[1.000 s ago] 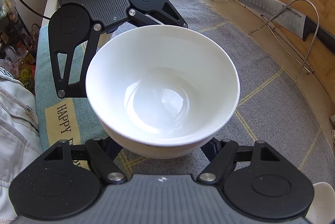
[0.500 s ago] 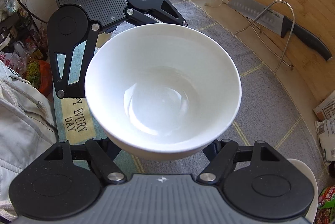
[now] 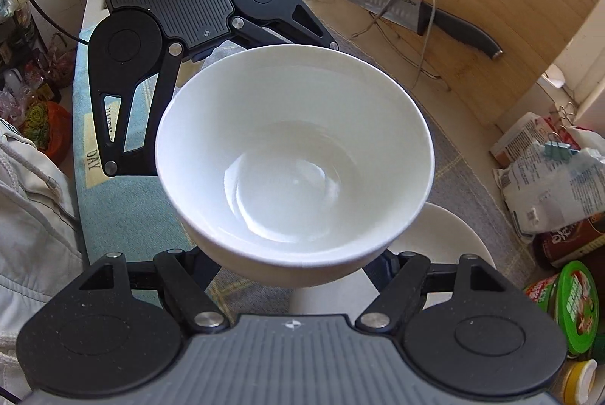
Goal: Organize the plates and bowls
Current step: 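Carry the bowl stack over the plate stack with both grippers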
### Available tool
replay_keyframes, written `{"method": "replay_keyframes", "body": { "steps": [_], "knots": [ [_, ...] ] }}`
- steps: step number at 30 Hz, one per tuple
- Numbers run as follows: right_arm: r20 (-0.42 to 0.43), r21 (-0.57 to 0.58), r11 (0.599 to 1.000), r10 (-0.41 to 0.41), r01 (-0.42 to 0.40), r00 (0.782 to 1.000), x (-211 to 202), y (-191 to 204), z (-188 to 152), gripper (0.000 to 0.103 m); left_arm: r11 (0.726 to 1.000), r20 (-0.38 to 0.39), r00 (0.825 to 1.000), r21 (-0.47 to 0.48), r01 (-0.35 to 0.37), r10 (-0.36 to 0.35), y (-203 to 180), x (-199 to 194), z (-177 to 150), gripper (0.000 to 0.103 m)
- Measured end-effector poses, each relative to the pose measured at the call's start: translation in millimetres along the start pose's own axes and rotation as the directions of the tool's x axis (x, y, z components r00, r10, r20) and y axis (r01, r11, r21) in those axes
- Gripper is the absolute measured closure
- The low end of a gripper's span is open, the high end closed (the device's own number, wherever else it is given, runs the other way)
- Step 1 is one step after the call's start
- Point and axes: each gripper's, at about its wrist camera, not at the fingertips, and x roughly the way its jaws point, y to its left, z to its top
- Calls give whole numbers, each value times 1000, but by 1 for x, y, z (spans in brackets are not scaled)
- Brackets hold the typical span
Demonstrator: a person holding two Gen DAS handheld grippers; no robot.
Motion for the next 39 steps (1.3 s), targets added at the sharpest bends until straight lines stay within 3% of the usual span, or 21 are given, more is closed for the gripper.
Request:
{"method": "replay_keyframes", "body": {
  "steps": [12, 21, 39],
  "knots": [
    [-19, 53, 997, -46, 47, 999, -9, -41, -41, 22, 999, -1, 1000, 49, 22, -22, 17, 48, 34, 19],
    [-33, 68, 997, -44, 46, 999, 2, -64, -59, 22, 999, -25, 999, 39, 32, -31, 27, 79, 41, 19],
    [-33, 81, 996, -22, 25, 999, 13, -82, -68, 22, 999, -39, 998, -13, 41, -42, 35, 96, 43, 18]
  ]
}}
